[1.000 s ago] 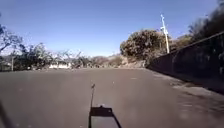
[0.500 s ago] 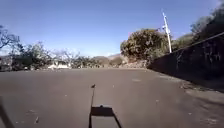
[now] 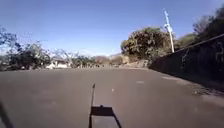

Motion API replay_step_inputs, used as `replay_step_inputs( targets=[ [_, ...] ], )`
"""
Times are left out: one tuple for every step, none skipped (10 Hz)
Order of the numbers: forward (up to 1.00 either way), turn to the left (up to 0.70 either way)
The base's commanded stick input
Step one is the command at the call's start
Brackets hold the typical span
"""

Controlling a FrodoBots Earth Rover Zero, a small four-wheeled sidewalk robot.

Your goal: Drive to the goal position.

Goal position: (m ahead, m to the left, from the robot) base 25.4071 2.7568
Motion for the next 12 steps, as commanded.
replay_step_inputs(
  targets=[
    [1.00, 0.00],
    [1.00, 0.00],
    [1.00, 0.00],
    [1.00, 0.00],
    [1.00, 0.00],
    [1.00, 0.00],
    [1.00, 0.00],
    [1.00, 0.00],
    [1.00, 0.00],
    [1.00, 0.00],
    [1.00, 0.00],
    [1.00, 0.00]
  ],
)
